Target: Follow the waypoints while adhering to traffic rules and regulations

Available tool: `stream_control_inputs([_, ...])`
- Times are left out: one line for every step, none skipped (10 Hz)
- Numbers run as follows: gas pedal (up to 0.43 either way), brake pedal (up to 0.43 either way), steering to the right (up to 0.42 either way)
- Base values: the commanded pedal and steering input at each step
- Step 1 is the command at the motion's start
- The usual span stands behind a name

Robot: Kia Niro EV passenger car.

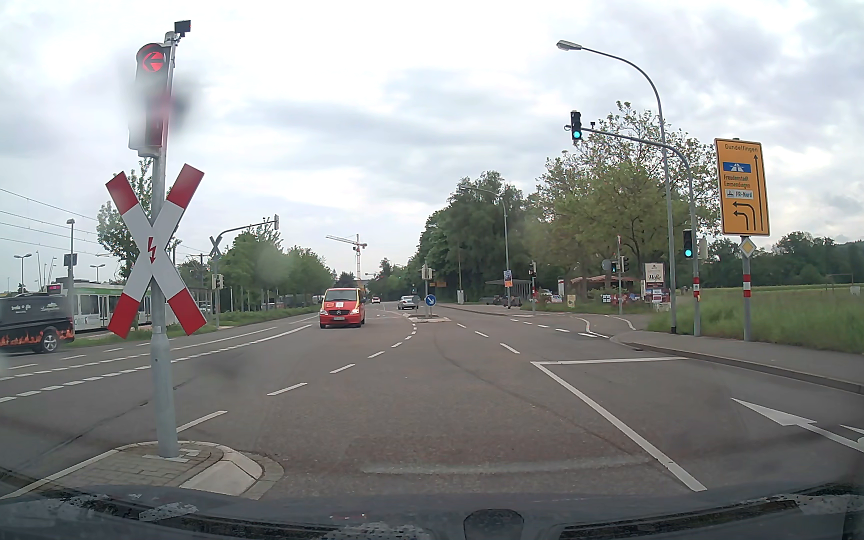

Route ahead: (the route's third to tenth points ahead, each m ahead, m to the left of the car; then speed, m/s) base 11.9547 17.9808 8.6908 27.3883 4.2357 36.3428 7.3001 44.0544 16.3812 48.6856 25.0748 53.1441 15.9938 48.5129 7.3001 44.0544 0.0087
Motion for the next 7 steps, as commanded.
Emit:
stream_control_inputs([0.000,0.195,0.006])
stream_control_inputs([0.000,0.195,0.006])
stream_control_inputs([0.000,0.195,0.006])
stream_control_inputs([0.000,0.189,0.006])
stream_control_inputs([0.000,0.195,0.006])
stream_control_inputs([0.000,0.195,0.006])
stream_control_inputs([0.000,0.189,0.006])
